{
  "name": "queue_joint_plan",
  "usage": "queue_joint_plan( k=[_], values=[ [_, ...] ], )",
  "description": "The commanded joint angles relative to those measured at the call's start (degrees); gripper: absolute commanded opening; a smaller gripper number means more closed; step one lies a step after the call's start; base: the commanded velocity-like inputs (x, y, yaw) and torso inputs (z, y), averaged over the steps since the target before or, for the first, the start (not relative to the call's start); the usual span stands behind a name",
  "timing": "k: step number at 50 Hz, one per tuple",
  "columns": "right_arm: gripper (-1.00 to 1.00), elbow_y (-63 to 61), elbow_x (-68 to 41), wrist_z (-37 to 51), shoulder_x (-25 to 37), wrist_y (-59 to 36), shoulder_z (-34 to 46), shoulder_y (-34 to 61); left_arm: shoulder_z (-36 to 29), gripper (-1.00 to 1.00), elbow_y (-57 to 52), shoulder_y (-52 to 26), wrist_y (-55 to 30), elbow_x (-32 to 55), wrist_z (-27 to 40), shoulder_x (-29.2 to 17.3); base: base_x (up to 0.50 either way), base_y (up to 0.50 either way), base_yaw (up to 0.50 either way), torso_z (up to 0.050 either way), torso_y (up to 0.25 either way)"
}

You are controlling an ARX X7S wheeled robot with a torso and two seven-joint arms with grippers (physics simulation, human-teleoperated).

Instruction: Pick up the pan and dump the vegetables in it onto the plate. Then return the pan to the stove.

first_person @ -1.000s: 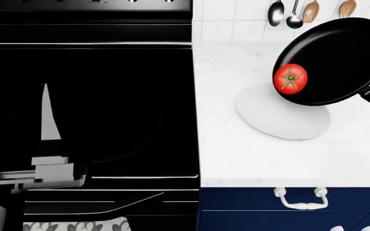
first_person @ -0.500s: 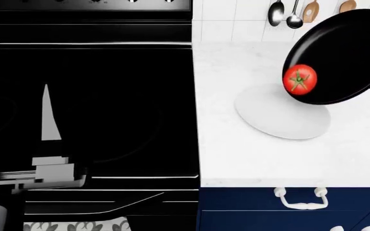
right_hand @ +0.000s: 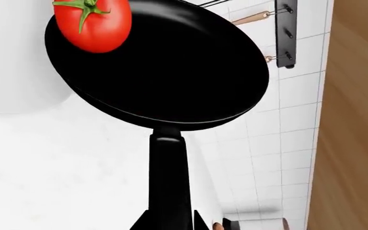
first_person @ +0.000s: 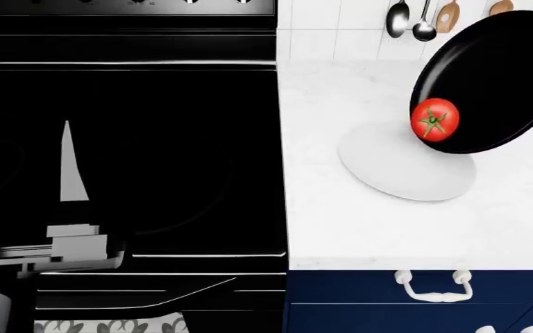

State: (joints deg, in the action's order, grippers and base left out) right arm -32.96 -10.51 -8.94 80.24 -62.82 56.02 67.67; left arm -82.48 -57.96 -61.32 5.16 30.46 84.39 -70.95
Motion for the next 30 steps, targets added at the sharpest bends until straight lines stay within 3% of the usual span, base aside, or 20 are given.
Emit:
queue_joint_plan(
  k=[1, 17, 30],
  values=[
    [-1.0, 0.14, 16.01, -0.27, 0.48, 2.21, -0.12, 10.69, 0.3, 1.0, -0.18, 0.15, -0.26, 0.09, -0.01, -0.02, 0.0, 0.0, 0.0, 0.0, 0.0],
    [-1.0, 1.32, 30.5, -7.68, 1.15, 4.57, 6.1, 11.21, 0.52, 1.0, -0.17, 0.61, -0.36, -0.13, -0.03, 0.08, 0.0, 0.0, 0.0, 0.001, 0.002],
    [-1.0, 2.07, 32.91, -8.58, 0.4, 6.68, 6.18, 12.01, 0.79, 1.0, 0.06, 0.91, -0.38, -0.18, -0.15, 0.25, 0.0, 0.0, 0.0, 0.0, 0.002]
  ],
)
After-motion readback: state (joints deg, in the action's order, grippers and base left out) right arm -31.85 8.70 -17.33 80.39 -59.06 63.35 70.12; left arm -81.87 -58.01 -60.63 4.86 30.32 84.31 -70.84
